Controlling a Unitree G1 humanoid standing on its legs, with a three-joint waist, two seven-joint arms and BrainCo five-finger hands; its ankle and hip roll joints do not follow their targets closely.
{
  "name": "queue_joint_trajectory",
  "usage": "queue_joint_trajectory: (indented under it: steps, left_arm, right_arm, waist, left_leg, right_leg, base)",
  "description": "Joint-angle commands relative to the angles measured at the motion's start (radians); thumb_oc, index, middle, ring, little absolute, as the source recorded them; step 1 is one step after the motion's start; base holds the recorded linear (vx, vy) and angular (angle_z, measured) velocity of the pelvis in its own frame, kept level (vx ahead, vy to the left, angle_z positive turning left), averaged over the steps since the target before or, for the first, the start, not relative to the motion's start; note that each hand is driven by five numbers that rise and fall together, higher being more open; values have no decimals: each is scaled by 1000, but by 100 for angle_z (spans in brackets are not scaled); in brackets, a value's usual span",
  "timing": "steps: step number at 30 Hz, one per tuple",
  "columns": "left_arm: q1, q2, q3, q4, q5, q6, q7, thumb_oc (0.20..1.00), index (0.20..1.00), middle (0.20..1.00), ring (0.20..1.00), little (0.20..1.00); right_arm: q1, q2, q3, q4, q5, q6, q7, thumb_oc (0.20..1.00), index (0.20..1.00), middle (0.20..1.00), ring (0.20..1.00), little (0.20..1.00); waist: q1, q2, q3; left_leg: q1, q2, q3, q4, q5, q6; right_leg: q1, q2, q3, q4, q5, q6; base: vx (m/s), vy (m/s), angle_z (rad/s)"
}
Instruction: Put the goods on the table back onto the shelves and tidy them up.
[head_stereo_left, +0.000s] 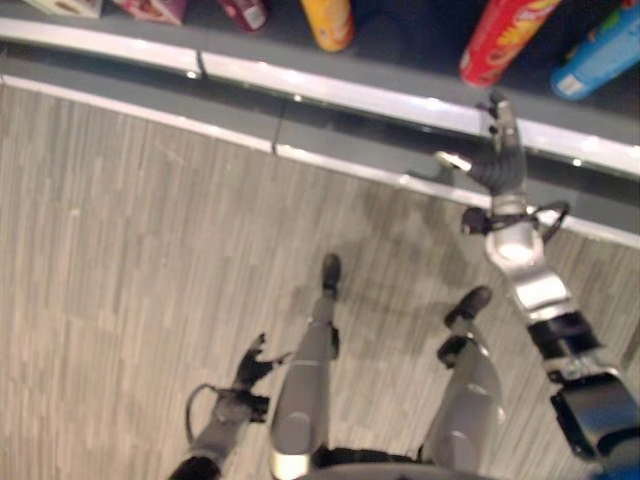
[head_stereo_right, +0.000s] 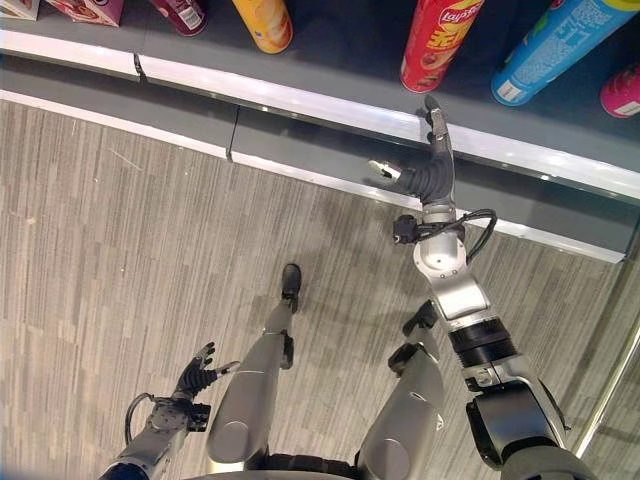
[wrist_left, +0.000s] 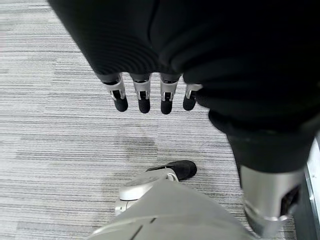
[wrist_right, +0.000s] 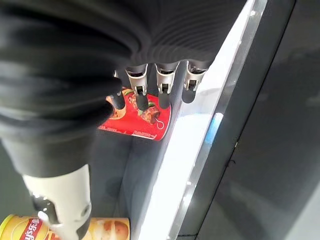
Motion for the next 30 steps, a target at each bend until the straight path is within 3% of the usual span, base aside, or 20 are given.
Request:
queue_joint_trajectory:
  steps: [1, 30]
  left_arm:
    - [34, 46, -30, 16, -25, -8, 2, 1000, 1000, 1000, 1000, 1000]
    - [31, 63, -46, 1, -49, -20, 8, 1000, 1000, 1000, 1000, 1000]
  right_arm:
    - [-67, -46, -47, 8, 14, -38, -32, 1000, 1000, 1000, 1000, 1000]
    - [-220, -155, -66, 150, 2, -14, -104, 1000, 1000, 1000, 1000, 1000]
  waist:
    - [43, 21, -9]
    - [68, 36, -9]
  left_leg:
    - [102, 4, 35, -93, -112, -37]
    - [103, -5, 28, -93, -119, -30]
  right_leg:
    - [-64, -43, 101, 103, 14, 76]
    - [-86, -55, 109, 142, 6, 76]
  base:
    - [0, 0, 0]
    - [0, 0, 0]
